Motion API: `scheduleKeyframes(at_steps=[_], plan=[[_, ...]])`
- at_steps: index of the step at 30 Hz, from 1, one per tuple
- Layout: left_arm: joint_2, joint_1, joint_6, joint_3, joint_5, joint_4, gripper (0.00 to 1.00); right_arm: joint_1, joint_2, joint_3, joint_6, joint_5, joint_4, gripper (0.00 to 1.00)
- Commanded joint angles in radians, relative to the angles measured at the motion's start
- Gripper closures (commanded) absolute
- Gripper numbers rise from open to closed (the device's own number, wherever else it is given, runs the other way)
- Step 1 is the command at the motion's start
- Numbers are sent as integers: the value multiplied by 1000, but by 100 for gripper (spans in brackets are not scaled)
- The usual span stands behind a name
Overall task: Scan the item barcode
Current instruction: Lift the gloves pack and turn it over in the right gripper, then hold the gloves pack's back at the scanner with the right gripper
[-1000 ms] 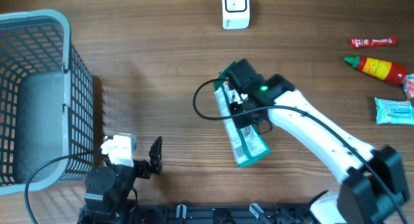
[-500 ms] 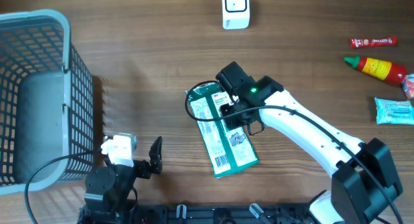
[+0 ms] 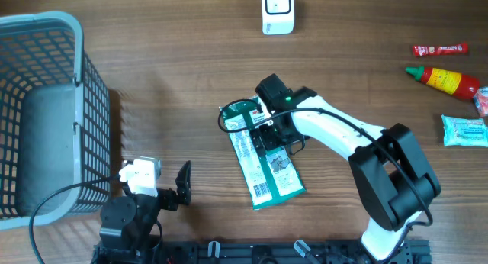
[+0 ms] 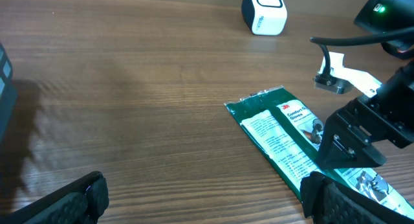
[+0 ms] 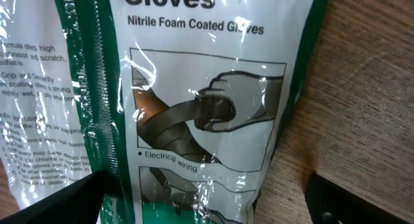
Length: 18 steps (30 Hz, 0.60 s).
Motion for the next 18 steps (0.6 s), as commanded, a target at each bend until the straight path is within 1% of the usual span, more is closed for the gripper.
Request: scheduleKeyframes(at_steps=[1, 3, 5, 6, 7, 9, 10, 11, 12, 15, 18], plan=[[-6, -2, 19, -1, 15, 5, 0, 1, 112, -32, -8, -117, -56, 0], [-6, -2, 19, -1, 15, 5, 0, 14, 126, -39, -4, -90, -89, 0], [-6, -2, 19, -1, 15, 5, 0, 23, 139, -55, 29, -61, -91, 0], [-6, -2, 19, -1, 15, 5, 0, 29, 154, -66, 43, -62, -92, 7], [-6, -2, 19, -1, 15, 5, 0, 33, 169, -74, 47, -62, -92, 20], [-6, -2, 19, -1, 15, 5, 0, 42, 206, -86, 45, -97, -91, 48], [-6, -2, 19, -1, 15, 5, 0, 48, 228, -85, 42, -135, -86, 67], [-6, -2, 19, -1, 15, 5, 0, 50, 240, -85, 43, -162, -71, 92], [-6, -2, 19, -1, 15, 5, 0, 50, 247, -85, 47, -182, -55, 96], [-6, -2, 19, -1, 15, 5, 0, 39, 239, -62, 70, -168, -33, 96], [-6, -2, 19, -1, 15, 5, 0, -3, 169, 27, 99, -132, -107, 95]])
